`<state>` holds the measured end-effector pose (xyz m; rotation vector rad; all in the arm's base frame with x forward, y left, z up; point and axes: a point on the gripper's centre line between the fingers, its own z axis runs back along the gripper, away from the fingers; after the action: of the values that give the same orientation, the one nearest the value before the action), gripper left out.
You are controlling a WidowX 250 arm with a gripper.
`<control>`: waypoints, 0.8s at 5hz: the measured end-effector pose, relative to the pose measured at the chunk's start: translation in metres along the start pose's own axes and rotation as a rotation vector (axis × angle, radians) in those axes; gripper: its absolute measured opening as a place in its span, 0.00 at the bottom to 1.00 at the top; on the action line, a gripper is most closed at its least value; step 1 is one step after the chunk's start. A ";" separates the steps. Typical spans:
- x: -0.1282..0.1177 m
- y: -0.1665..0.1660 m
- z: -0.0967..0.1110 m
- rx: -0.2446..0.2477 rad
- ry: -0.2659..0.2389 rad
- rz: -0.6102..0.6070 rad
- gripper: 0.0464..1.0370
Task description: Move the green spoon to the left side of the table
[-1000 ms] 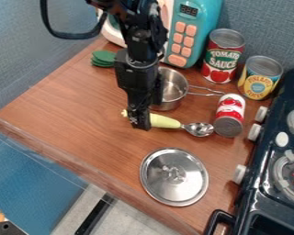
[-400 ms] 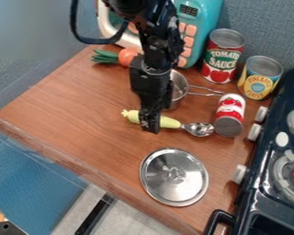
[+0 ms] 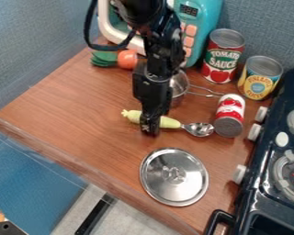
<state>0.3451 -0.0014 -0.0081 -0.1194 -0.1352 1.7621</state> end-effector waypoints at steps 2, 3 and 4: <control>-0.001 -0.001 -0.001 -0.014 -0.014 -0.006 0.37; -0.001 0.002 0.000 -0.012 -0.006 -0.023 0.36; 0.000 0.013 0.004 0.018 -0.003 -0.042 0.36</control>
<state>0.3322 -0.0037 -0.0062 -0.1006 -0.1228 1.7216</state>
